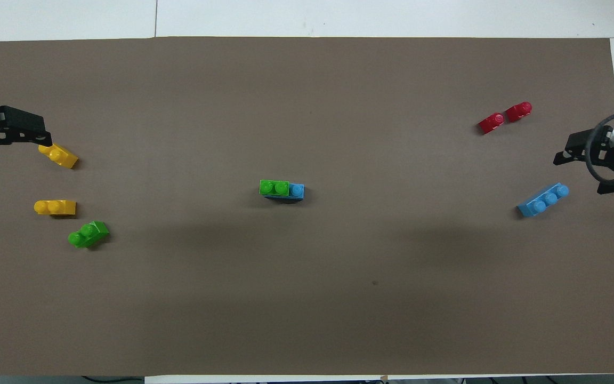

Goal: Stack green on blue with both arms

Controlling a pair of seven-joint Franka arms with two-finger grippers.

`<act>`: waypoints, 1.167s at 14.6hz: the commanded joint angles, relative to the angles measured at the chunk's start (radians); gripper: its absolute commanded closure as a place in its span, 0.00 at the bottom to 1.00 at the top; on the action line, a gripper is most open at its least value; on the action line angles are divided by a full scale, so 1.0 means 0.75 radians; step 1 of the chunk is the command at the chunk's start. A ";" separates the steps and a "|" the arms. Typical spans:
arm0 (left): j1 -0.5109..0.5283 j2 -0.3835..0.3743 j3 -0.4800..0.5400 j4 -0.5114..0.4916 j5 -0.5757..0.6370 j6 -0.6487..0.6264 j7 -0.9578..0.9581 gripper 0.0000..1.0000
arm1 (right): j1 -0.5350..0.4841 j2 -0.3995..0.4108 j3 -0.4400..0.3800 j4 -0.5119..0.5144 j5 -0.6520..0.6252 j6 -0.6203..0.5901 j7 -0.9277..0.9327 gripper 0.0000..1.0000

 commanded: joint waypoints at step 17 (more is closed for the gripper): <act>0.068 -0.033 -0.068 -0.068 0.037 0.012 0.230 0.00 | 0.161 -0.049 0.036 0.171 -0.215 -0.249 -0.440 0.00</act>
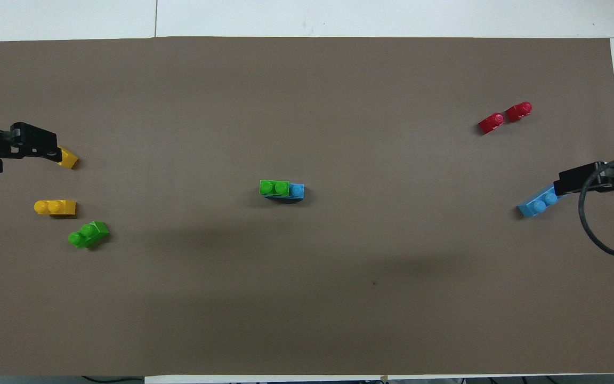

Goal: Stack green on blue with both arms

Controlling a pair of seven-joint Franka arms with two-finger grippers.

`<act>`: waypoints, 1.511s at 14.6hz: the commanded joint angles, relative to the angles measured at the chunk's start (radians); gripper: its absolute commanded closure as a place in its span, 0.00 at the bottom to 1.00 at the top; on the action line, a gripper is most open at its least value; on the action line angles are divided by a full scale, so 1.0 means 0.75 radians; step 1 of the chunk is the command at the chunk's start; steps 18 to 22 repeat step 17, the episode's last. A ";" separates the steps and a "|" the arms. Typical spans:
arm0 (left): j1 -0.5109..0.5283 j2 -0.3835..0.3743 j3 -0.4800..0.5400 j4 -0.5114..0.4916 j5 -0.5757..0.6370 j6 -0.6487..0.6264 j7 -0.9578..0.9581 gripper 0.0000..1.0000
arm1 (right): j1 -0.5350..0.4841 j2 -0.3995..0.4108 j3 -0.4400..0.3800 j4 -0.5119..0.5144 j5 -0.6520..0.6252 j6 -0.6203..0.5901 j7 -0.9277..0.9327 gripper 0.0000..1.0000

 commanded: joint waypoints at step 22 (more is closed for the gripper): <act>0.023 -0.032 -0.015 -0.032 0.022 0.005 0.136 0.00 | 0.037 0.008 0.003 0.013 -0.122 -0.025 0.023 0.00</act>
